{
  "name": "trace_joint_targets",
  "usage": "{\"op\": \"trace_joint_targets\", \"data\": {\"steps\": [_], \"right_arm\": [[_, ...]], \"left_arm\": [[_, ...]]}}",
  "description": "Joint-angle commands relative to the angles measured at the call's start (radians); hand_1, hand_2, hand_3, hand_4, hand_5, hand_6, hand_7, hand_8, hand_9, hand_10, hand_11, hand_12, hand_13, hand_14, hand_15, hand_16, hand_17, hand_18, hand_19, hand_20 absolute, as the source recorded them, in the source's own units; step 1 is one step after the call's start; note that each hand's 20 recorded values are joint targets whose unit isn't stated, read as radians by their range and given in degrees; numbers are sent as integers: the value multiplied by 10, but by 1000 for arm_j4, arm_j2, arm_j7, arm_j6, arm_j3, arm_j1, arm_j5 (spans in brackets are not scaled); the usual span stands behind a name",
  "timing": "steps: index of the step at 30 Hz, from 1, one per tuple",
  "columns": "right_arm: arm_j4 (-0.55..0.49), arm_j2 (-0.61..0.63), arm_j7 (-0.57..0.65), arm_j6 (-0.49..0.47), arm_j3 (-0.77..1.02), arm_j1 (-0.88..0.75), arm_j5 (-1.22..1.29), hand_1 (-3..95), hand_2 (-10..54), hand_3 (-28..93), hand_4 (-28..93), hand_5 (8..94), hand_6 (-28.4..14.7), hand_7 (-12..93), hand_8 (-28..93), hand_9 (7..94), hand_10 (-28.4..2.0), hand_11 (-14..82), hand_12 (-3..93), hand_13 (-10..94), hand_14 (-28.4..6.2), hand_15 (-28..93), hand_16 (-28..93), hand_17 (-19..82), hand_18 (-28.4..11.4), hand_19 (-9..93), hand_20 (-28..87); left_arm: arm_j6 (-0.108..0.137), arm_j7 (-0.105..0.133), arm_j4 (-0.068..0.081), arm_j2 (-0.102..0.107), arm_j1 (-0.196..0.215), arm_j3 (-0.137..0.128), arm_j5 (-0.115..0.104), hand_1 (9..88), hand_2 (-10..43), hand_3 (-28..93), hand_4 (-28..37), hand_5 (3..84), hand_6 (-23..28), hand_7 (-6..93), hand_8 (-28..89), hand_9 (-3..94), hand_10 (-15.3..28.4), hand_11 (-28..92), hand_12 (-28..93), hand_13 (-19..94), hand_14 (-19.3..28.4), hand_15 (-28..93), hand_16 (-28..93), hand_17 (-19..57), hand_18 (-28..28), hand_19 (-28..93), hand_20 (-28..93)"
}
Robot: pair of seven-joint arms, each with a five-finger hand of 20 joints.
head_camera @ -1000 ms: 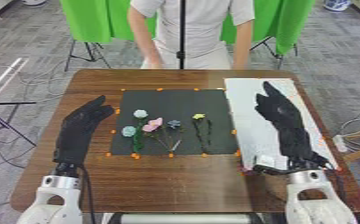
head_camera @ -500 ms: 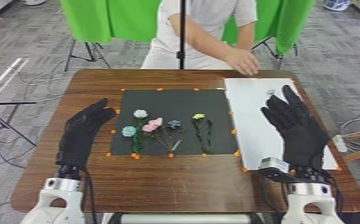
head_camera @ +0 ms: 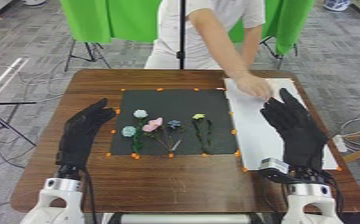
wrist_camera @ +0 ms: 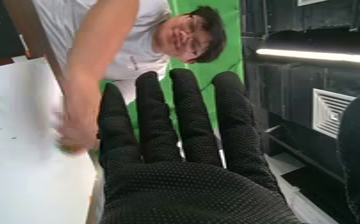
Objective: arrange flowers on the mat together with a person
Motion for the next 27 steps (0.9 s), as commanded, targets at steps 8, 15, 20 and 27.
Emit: {"op": "trace_joint_targets", "data": {"steps": [8,15,20,27], "right_arm": [[-1,0,-10,4,-5,-1,-16,36,34,815,-183,425,13,121,-89,447,-128,55,132,359,-134,118,198,195,-151,78,291],[4,4,-17,0,-6,7,-23,37,35,814,-182,437,13,124,-90,449,-128,54,133,362,-134,116,202,196,-151,77,291],[5,6,-9,-3,-9,5,-24,37,35,814,-182,439,13,125,-90,451,-129,55,135,364,-134,119,208,196,-151,77,293],[4,5,-4,2,-9,1,-26,37,36,814,-181,445,12,126,-89,454,-130,56,136,368,-136,117,212,197,-152,78,294]], "left_arm": [[-16,-4,17,11,-15,-2,-6,223,-53,684,-204,493,26,110,-47,458,137,163,169,345,188,184,60,6,166,107,191],[-13,-1,15,11,-12,-1,-5,224,-54,683,-204,493,26,109,-48,458,137,162,170,345,188,184,60,6,166,107,191],[-10,1,14,6,-9,-2,-5,224,-54,682,-204,492,26,108,-48,458,137,161,169,344,188,184,61,6,166,107,191],[-9,-1,12,4,-8,-3,-5,224,-54,682,-204,494,26,109,-48,458,137,162,169,345,188,186,61,6,166,107,191]]}}
